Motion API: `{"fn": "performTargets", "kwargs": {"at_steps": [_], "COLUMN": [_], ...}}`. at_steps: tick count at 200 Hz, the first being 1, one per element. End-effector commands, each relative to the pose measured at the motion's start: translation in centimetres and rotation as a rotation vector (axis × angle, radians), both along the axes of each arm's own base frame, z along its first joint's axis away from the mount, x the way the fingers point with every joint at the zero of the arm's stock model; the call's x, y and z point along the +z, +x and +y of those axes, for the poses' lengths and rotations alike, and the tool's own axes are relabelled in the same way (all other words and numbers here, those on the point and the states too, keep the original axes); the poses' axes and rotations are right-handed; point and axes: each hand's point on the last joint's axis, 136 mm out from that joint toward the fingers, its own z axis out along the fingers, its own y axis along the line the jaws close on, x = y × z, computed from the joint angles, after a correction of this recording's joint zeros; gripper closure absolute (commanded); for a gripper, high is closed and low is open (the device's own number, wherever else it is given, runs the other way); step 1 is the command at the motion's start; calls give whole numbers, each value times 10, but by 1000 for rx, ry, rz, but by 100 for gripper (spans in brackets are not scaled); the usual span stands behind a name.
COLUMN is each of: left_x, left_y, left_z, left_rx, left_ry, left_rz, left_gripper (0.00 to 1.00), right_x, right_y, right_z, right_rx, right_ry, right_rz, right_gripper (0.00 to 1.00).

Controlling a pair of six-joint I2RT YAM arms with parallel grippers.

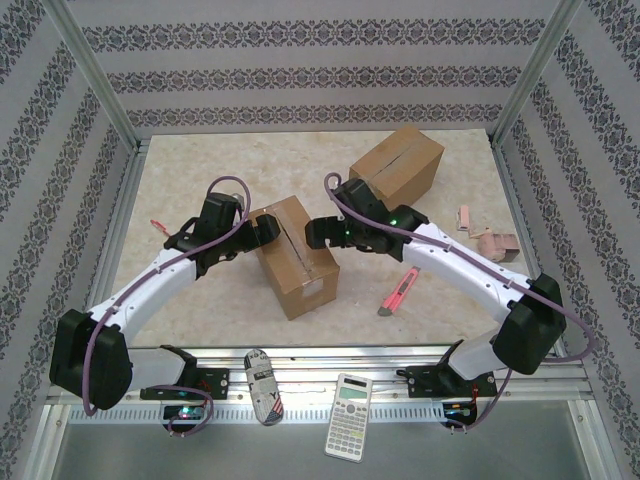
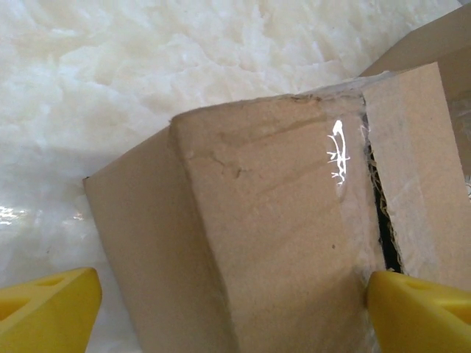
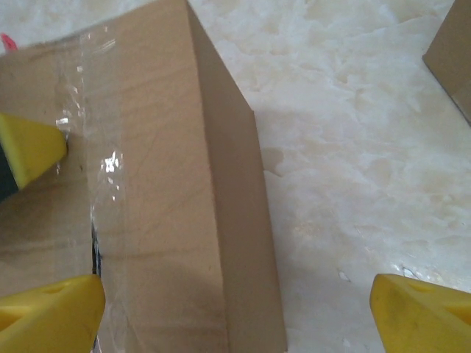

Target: Unpack the express box

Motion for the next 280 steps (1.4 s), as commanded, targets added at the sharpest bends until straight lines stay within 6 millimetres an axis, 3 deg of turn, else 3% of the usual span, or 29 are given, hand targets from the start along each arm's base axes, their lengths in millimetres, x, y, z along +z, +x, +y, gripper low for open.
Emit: {"fn": "performTargets", "kwargs": {"at_steps": [1,65,116,149,194,280], "left_x": [-16,-17,-17,-16,-23,-64], "left_y": [-4,-9,-10,-11,-17,-38], "left_z": [2,0,-2,-3,-5,-8], "left_rx": [7,-4,-13,-16,-34,-63], "left_ry": [-14,-36,-49,-55,-66,-86], "left_rz": [27,18,15,15,37,131], "left_gripper": [8,7,7,7,6,6], "right_x": [8,-8,-29,-42,-41,-32], "right_y": [1,1,6,11,22,35], "right_z": [4,33,42,33,13,2], "right_rx": [26,86,80,31,-53,-86], "right_ry": [-93,-215,-253,-324,-421,-621], "right_rz": [-43,-36,-3,-2,-53,-126], "right_gripper": [7,3,3,3,9,17]}}
